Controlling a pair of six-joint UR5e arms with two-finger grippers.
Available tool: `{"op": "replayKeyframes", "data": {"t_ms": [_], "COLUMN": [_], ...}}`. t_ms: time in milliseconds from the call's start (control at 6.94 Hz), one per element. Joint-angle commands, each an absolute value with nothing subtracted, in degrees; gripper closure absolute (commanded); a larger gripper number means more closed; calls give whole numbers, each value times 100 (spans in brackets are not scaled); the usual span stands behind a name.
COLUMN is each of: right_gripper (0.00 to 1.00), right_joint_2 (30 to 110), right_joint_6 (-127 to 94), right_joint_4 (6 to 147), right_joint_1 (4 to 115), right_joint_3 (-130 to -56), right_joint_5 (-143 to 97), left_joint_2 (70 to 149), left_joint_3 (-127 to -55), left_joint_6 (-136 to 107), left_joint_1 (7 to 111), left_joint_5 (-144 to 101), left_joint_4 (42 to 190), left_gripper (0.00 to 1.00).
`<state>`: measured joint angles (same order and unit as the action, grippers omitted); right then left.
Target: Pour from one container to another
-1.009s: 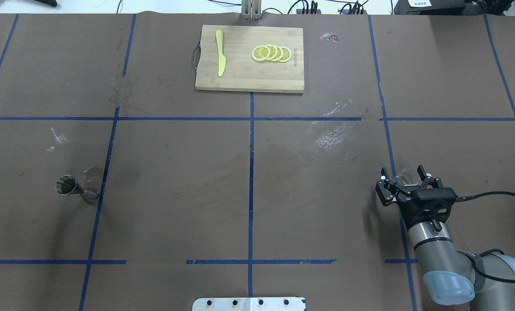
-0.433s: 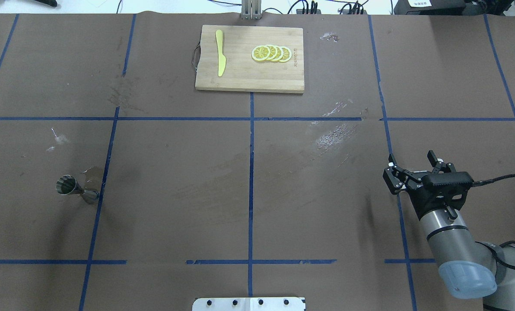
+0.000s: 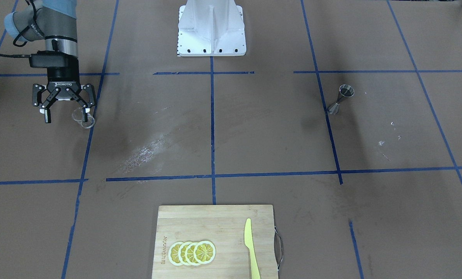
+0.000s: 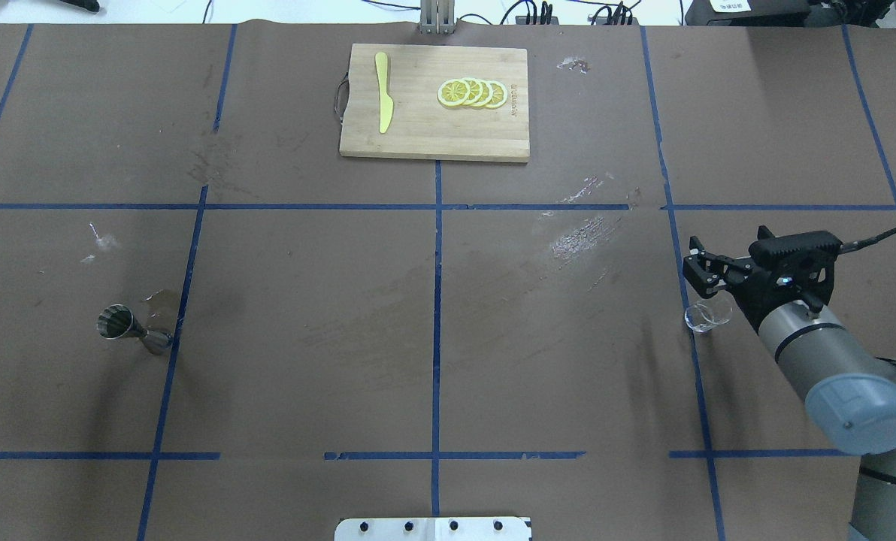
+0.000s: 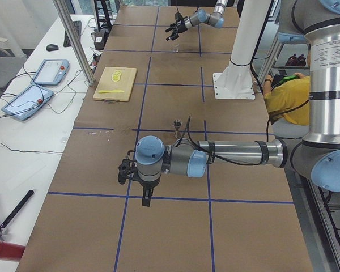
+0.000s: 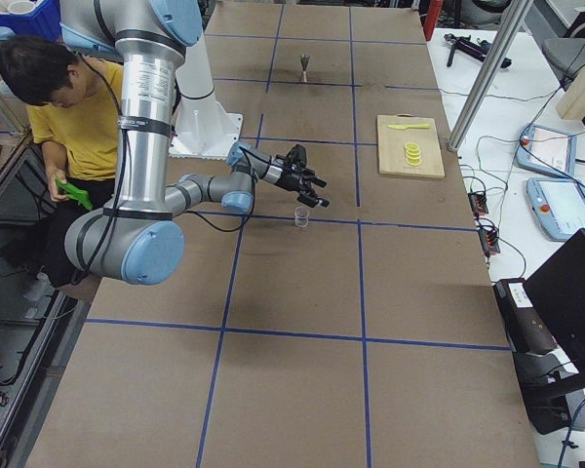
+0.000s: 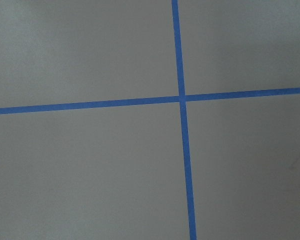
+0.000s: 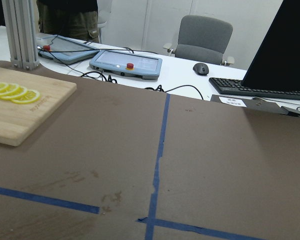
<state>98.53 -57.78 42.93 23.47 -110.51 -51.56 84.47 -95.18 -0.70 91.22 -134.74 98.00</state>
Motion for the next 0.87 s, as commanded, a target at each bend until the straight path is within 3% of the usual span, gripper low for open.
{"op": "replayKeyframes", "data": {"t_ms": [0, 721], "right_gripper": [0, 0], "right_joint_2": [9861, 9791], "right_joint_6": [-4725, -1034], "right_joint_4": [4350, 6847], "right_joint_1": [3685, 7894], "right_joint_3": [-11031, -11030], "right_joint_5": [-7267, -12395], "left_joint_2": [8446, 8429], "left_joint_3": [-9519, -9519], "left_joint_6": [-70, -70], "left_joint_1": [9123, 9123], "left_joint_5": [-13474, -13474], "left_joint_4": [9800, 9791], "left_gripper": [0, 0]}}
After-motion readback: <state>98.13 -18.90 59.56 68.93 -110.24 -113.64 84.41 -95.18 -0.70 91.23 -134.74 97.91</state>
